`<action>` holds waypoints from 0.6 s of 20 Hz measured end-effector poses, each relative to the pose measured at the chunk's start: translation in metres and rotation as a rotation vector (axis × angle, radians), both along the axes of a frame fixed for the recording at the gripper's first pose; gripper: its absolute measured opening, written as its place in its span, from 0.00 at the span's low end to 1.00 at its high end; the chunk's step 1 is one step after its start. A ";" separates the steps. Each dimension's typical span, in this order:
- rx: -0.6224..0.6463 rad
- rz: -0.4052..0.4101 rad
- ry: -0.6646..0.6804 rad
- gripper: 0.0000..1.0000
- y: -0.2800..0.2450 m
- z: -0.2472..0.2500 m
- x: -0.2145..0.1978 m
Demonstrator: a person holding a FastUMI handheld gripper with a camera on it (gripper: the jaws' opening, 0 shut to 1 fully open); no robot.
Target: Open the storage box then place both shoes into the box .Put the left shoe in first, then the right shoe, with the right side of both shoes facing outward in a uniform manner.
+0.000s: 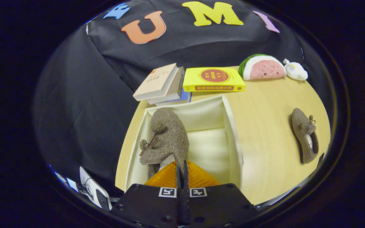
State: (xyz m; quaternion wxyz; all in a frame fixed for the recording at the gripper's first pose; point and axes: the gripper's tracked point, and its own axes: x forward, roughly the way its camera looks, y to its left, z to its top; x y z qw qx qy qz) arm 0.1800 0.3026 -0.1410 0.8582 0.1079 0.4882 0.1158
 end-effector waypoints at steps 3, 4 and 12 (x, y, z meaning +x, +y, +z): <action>-0.026 -0.022 0.048 0.00 0.011 -0.027 0.004; -0.045 -0.022 0.058 0.00 0.012 -0.032 0.006; -0.121 0.025 0.140 0.02 0.027 -0.060 0.008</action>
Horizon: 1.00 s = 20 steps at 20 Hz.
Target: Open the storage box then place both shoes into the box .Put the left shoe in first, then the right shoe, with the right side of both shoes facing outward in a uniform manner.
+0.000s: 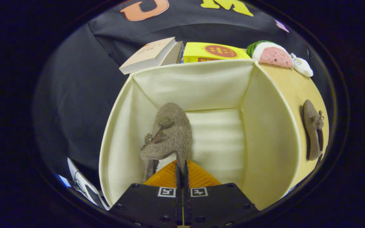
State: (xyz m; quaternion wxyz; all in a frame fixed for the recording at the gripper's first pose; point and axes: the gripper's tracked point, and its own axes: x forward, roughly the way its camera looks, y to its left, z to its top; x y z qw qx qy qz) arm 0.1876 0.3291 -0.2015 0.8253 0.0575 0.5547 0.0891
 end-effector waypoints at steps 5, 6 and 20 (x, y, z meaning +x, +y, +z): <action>0.024 0.030 -0.030 0.23 -0.009 0.013 -0.002; 0.032 0.041 -0.037 0.27 -0.011 0.019 -0.007; 0.060 0.104 -0.393 0.95 -0.134 0.154 -0.047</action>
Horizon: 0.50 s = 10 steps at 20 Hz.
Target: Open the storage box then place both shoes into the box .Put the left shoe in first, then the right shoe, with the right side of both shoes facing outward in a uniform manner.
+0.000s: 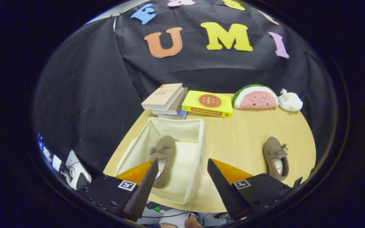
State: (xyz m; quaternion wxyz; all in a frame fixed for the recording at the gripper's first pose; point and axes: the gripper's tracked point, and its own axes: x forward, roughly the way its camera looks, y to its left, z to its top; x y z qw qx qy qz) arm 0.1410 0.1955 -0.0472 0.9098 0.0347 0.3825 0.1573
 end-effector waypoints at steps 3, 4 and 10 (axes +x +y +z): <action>-0.022 -0.048 -0.057 0.95 -0.059 0.011 0.000; -0.038 -0.073 -0.082 0.95 -0.079 0.012 -0.001; -0.107 -0.226 -0.147 0.95 -0.209 -0.001 0.015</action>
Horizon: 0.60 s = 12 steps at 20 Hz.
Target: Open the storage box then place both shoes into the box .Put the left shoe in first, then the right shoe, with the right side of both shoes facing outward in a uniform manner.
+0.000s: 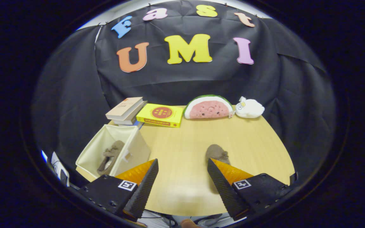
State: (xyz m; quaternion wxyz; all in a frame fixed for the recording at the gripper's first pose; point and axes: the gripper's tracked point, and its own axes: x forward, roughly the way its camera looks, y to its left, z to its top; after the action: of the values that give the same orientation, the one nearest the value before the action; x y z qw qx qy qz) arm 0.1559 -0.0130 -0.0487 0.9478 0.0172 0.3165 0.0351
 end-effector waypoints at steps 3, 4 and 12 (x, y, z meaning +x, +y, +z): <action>-0.016 -0.051 0.024 0.95 -0.049 -0.024 0.009; -0.026 -0.063 0.034 0.95 -0.068 -0.028 0.014; -0.082 -0.088 0.199 0.94 -0.120 -0.118 0.036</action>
State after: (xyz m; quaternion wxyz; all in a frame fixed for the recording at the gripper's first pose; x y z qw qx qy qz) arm 0.1916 -0.1331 -0.1671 0.9122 -0.0043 0.4091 -0.0214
